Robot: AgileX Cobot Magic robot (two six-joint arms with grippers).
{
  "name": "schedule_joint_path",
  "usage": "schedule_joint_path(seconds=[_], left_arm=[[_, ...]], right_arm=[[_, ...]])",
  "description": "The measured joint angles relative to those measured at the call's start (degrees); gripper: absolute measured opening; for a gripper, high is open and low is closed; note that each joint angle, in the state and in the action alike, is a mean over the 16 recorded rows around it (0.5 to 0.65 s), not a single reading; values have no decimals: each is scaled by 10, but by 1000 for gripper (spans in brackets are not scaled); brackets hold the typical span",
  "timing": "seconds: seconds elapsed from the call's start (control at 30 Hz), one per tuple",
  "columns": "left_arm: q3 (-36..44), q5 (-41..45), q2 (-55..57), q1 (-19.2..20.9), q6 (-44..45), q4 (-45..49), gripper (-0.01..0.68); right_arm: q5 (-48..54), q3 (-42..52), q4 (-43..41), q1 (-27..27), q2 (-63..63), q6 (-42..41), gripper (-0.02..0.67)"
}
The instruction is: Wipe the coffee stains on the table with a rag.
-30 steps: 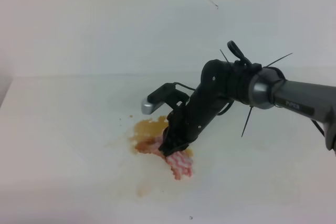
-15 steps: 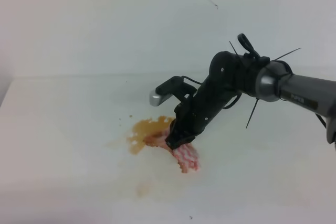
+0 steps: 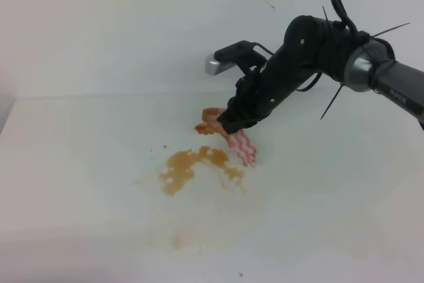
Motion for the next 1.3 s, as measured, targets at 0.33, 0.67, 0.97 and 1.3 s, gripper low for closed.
schedule_joint_path(seconds=[0.33,0.67,0.97,1.3], left_arm=[[0,0,0,0,0,0,-2],[0,-1,0,0,0,0,-3],[0,-1,0,0,0,0,-3],[0,-1,0,0,0,0,-3]], right_arm=[[-19,-5,-44,-10,19,79,24],[-28,-5,-25,2,56,109,25],[-43,-5,3,40,62,108,23],[-59,-5,20,79,64,103,23]])
